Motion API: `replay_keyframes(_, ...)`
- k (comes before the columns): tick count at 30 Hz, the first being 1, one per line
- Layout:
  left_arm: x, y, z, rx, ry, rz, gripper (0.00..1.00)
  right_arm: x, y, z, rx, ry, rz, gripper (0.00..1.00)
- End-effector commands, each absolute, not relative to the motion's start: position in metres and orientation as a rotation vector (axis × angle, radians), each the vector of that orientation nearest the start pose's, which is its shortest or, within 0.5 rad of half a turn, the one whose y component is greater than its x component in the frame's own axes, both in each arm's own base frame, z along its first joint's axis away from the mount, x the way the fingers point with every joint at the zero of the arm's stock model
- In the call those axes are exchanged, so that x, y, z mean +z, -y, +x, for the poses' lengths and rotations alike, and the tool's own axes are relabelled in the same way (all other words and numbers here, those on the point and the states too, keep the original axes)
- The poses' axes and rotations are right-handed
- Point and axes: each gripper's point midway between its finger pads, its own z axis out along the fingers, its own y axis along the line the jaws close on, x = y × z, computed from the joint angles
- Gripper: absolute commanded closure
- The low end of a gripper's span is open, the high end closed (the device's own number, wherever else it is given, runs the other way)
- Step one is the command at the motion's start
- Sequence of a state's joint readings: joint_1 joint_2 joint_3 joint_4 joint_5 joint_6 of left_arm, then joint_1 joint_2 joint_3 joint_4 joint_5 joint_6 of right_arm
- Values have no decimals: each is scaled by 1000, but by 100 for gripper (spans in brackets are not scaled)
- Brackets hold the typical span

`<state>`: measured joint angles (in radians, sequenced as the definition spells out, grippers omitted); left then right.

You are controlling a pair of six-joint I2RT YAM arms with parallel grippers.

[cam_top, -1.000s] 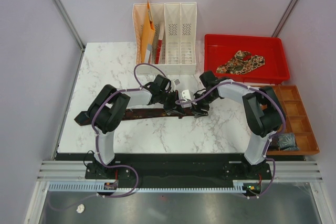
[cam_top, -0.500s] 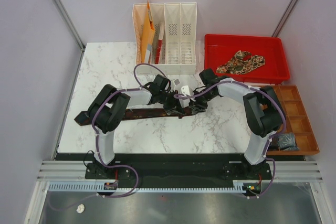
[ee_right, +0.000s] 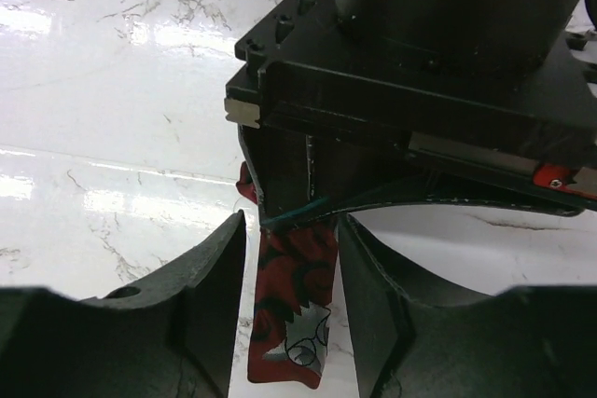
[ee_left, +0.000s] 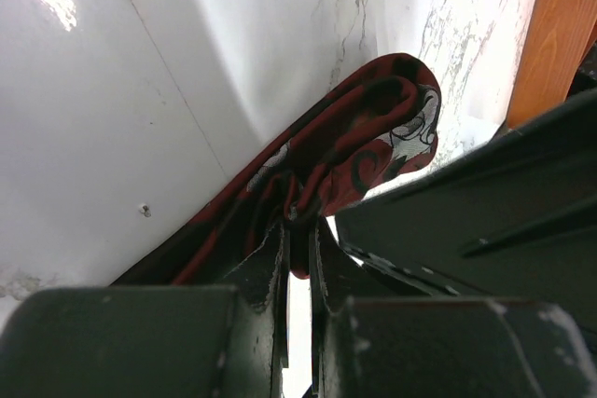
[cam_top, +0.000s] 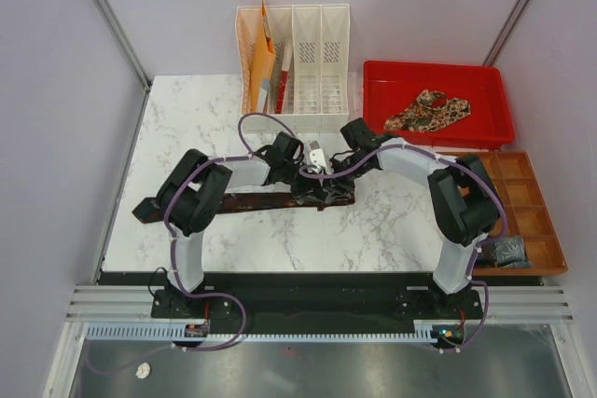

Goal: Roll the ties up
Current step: Roll the tie at the center of the board.

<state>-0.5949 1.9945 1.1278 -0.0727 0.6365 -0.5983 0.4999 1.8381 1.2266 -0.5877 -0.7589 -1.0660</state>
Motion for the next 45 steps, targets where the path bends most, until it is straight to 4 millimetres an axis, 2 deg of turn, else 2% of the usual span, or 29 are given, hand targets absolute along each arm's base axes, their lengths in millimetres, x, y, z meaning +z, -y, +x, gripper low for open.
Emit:
replay_keyframes(1,-20,317,272,-1048,-2849,230,97,57,-276,308,796,-1619,-1853,45)
replay_keyframes(4,-21,316,272,-1045,-2850,229,97,65,-260,318,739,-1633,-1830,35)
replay_keyframes(5,-22,315,272,-1043,-2853,226,97,65,-248,320,722,-1649,-1821,32)
replay_keyframes(7,-23,315,271,-1050,-2859,224,97,60,-234,319,690,-1660,-1854,27)
replay_keyframes(9,-23,316,271,-1050,-2857,229,97,51,-221,316,688,-1696,-1880,25)
replay_keyframes(17,-23,314,271,-1043,-2860,234,97,27,-204,297,724,-1724,-1999,30)
replay_keyframes(22,-24,313,270,-1038,-2862,231,97,25,-201,285,763,-1708,-2023,28)
replay_keyframes(26,-24,313,270,-1040,-2862,233,97,15,-198,299,690,-1750,-2012,38)
replay_keyframes(27,-24,313,270,-1039,-2861,231,97,14,-196,302,667,-1757,-2011,44)
replay_keyframes(29,-25,313,269,-1037,-2866,227,97,16,-197,308,641,-1752,-1999,53)
replay_keyframes(30,-24,313,270,-1038,-2865,228,97,17,-197,309,641,-1760,-1991,61)
replay_keyframes(34,-24,314,270,-1040,-2863,231,97,37,-207,315,663,-1730,-1931,75)
replay_keyframes(39,-26,314,270,-1043,-2869,226,97,63,-227,312,736,-1679,-1866,80)
replay_keyframes(45,-27,314,270,-1043,-2869,226,97,72,-249,303,803,-1628,-1873,76)
